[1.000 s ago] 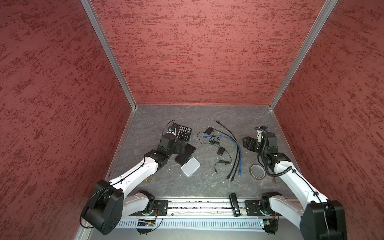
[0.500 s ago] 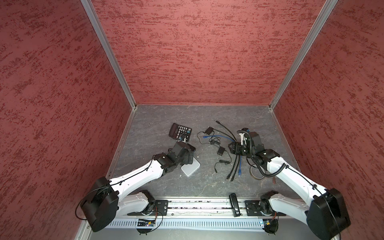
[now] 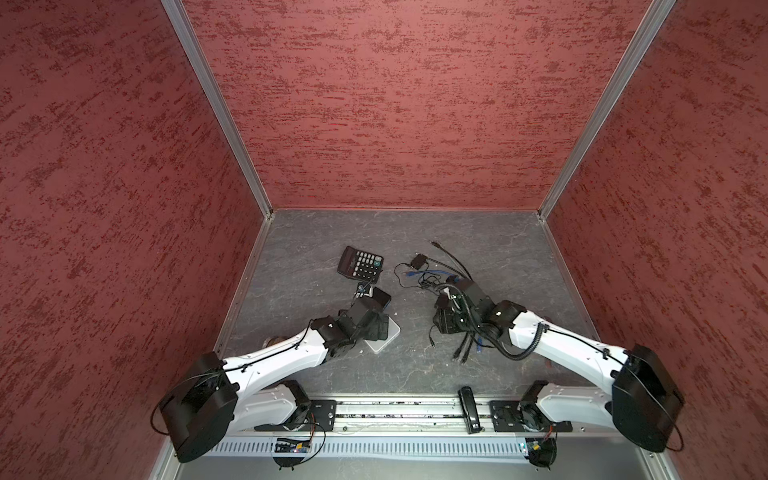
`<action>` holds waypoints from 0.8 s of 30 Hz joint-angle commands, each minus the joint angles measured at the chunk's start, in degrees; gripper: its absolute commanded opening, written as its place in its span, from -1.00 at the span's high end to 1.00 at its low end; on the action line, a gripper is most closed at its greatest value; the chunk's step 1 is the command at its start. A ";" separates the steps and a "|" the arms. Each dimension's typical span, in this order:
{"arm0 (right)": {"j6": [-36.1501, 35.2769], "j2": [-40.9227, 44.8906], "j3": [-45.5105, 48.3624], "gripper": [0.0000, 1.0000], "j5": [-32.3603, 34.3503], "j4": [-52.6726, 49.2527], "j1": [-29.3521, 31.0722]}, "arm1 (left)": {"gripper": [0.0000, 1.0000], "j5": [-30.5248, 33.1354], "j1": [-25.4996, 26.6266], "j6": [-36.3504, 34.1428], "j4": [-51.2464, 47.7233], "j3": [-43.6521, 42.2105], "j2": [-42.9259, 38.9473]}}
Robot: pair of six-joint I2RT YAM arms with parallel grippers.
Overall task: Insert the plug into the switch port
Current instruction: 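Move the left gripper over the white router while the right reaches the black cable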
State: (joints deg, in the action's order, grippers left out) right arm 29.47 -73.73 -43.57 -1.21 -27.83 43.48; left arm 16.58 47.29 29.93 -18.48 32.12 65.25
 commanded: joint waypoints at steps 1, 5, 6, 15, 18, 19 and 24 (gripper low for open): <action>3.30 -2.36 -3.14 -0.21 3.84 -3.30 3.09 | -1.00 1.24 0.21 1.35 3.71 -1.30 -3.41; 3.74 -6.54 -5.12 -0.15 5.05 -5.08 5.74 | -1.00 2.71 0.26 1.87 3.51 -2.89 -6.22; 3.87 -7.26 -5.46 -0.13 5.10 -5.18 6.18 | -0.99 2.96 0.26 2.01 3.46 -3.22 -6.61; 5.57 -14.07 -8.19 0.02 5.12 -6.72 8.69 | -0.99 3.44 0.24 2.02 3.52 -4.53 -7.44; 6.27 -15.81 -8.78 0.11 5.49 -6.48 9.07 | -0.99 3.41 0.16 1.70 4.34 -4.95 -7.42; 6.59 -16.31 -8.81 0.13 5.52 -6.44 9.07 | -1.00 3.44 0.11 1.68 4.50 -5.05 -7.42; 7.00 -17.81 -8.95 0.21 5.17 -5.75 9.16 | -0.99 3.38 0.13 1.46 5.10 -5.70 -7.72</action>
State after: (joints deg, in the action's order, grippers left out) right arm 34.33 -90.94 -51.00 1.91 -32.95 52.29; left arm 19.35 47.31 31.48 -15.07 27.18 58.17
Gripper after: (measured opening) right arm 0.399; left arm 0.996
